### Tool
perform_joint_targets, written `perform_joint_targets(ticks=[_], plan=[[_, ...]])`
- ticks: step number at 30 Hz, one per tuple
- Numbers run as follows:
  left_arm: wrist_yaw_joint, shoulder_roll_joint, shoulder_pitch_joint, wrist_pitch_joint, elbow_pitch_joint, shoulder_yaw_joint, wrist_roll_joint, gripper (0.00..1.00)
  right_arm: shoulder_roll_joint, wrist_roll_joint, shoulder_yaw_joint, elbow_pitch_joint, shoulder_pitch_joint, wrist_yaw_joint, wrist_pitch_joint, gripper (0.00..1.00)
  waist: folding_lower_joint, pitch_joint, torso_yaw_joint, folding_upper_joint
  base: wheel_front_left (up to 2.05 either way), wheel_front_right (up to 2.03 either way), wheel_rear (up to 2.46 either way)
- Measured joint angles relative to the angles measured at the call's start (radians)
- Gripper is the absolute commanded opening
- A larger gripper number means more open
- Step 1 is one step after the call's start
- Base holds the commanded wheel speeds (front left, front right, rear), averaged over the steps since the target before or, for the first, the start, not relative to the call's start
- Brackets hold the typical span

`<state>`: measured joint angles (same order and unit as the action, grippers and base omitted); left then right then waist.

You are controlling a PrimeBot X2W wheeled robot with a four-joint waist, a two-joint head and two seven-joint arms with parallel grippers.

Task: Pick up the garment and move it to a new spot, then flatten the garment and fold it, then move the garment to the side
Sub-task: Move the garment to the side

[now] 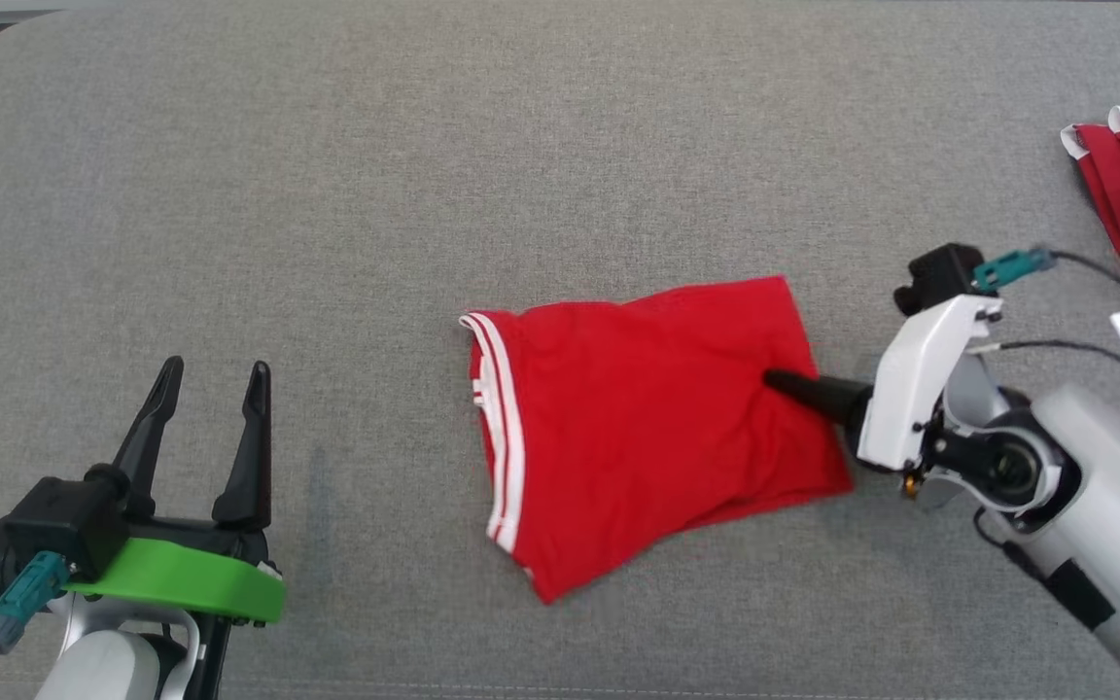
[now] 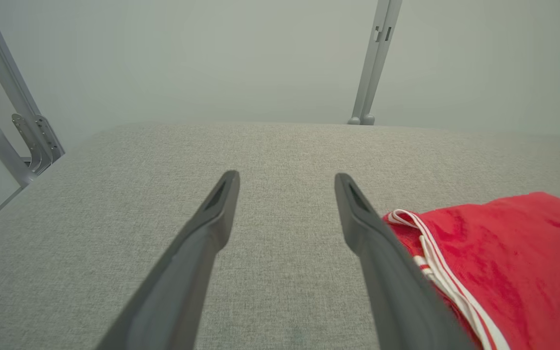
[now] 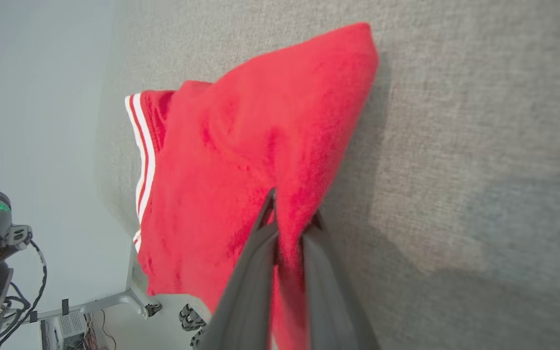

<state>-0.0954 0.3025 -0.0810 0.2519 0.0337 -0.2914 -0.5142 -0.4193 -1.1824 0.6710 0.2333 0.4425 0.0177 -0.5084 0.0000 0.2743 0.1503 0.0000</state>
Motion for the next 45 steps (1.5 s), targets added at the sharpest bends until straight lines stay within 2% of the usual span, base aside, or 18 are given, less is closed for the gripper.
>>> perform_joint_targets(ticks=[7,15,19,23,37,45], plan=[[0.000,0.003,0.001,0.000,-0.002,0.016,0.000,1.00,-0.148,0.026,-0.026,-0.019,0.100,0.004,-0.086,0.00,0.0000,0.001,-0.011,0.0000,0.00,0.00,0.00],[0.008,0.006,-0.001,0.000,0.023,0.009,0.000,1.00,-0.370,0.142,-0.052,-0.025,0.237,0.052,-0.198,0.00,0.0000,0.032,-0.030,0.0000,0.00,0.00,0.00],[0.012,0.007,-0.013,0.000,0.041,0.004,0.000,1.00,-0.442,0.163,-0.107,-0.035,0.311,0.071,-0.210,0.00,0.0000,0.060,-0.037,0.0000,0.00,0.00,0.00],[0.014,0.007,-0.037,0.000,0.048,0.002,0.000,1.00,-0.459,0.163,-0.140,-0.046,0.348,0.081,-0.224,0.00,0.0000,0.092,-0.043,0.0001,0.00,0.00,0.00],[0.015,0.011,-0.073,0.000,0.042,0.011,0.017,1.00,-0.446,0.152,-0.166,-0.060,0.389,0.090,-0.255,0.00,0.0000,0.152,-0.078,0.0000,0.00,0.00,0.00],[0.015,0.011,-0.076,0.000,0.040,0.008,0.017,1.00,-0.497,0.145,-0.212,-0.054,0.411,0.098,-0.268,0.00,0.0000,0.154,-0.105,0.0000,0.00,0.00,0.00]])
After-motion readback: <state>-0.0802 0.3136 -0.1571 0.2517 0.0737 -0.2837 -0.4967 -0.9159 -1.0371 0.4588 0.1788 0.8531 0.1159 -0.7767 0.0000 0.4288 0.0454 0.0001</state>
